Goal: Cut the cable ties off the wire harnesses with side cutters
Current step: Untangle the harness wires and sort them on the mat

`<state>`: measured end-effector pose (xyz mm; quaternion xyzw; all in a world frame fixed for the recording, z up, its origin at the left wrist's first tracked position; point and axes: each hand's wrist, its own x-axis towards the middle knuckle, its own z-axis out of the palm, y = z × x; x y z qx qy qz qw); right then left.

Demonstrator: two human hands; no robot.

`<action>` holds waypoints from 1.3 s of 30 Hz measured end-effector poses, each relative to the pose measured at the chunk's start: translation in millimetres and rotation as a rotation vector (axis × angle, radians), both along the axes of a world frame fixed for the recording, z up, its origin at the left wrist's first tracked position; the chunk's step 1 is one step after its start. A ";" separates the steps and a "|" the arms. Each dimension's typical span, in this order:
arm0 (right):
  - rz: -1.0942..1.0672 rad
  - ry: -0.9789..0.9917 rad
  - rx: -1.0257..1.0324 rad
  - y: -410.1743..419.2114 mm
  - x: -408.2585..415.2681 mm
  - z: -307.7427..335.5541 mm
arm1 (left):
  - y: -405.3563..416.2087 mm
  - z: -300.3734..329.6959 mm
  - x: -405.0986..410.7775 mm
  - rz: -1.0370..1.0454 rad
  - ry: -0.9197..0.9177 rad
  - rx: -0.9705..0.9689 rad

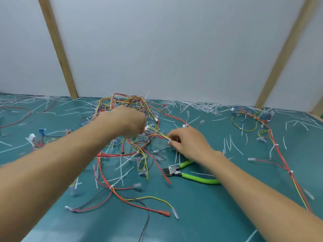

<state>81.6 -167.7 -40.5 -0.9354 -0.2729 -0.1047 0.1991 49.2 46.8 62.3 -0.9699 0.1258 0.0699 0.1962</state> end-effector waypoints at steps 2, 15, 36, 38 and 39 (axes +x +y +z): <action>0.016 0.012 0.174 2.0 1.1 0.1 | -16.8 -7.9 -5.3 -0.097 -0.280 0.055; -0.134 0.201 1.059 -15.1 -4.0 5.3 | 5.6 -21.6 4.3 0.088 0.135 -0.767; 0.122 -0.281 0.099 21.4 -40.8 1.3 | 37.0 -39.4 2.6 0.069 0.520 -1.281; 0.050 -0.240 -0.016 23.5 -38.6 -4.2 | 41.5 -45.3 3.2 0.074 0.479 -1.269; 0.018 -0.242 -0.035 24.4 -36.8 -6.9 | 41.7 -49.0 4.6 0.062 0.416 -1.259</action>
